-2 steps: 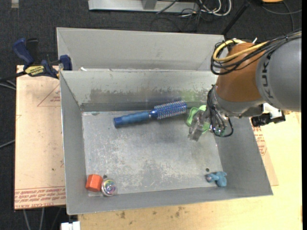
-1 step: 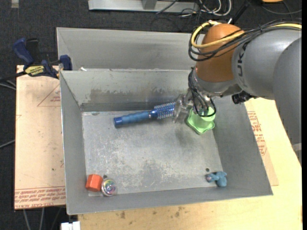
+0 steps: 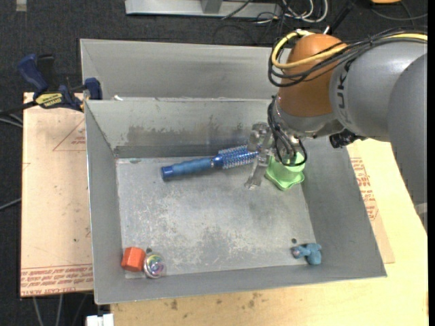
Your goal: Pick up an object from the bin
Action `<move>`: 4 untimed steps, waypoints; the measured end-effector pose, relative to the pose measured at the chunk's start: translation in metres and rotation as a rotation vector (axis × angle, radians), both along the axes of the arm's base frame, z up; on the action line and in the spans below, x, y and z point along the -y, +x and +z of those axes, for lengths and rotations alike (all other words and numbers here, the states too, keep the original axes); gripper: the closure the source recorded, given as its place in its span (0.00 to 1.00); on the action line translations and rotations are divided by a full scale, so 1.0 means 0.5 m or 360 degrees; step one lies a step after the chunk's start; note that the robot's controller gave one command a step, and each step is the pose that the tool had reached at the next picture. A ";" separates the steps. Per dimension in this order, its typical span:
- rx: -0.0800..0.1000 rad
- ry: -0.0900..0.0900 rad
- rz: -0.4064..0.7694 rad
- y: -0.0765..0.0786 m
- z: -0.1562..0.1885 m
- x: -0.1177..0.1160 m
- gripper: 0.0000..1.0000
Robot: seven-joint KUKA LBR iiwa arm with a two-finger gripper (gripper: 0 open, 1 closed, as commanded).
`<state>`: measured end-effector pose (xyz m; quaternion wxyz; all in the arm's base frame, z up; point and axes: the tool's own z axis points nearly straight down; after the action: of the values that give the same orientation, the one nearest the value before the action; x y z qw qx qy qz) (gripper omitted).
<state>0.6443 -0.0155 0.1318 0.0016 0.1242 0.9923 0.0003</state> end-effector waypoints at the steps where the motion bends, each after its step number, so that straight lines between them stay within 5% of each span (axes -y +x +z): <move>1: 0.0008 0.0001 -0.0263 0.004 -0.118 0.113 0.00; 2: 0.0004 0.0000 -0.0259 0.002 -0.120 0.111 1.00; 3: 0.0000 0.0011 -0.0279 -0.041 -0.121 0.153 1.00; 4: 0.0002 0.0001 0.0062 -0.069 -0.122 0.188 1.00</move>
Offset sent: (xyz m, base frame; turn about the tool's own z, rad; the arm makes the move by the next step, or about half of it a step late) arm -0.0005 -0.0557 -0.0618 0.1651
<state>0.6099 -0.1095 0.0706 0.0020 0.1047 0.9945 0.0008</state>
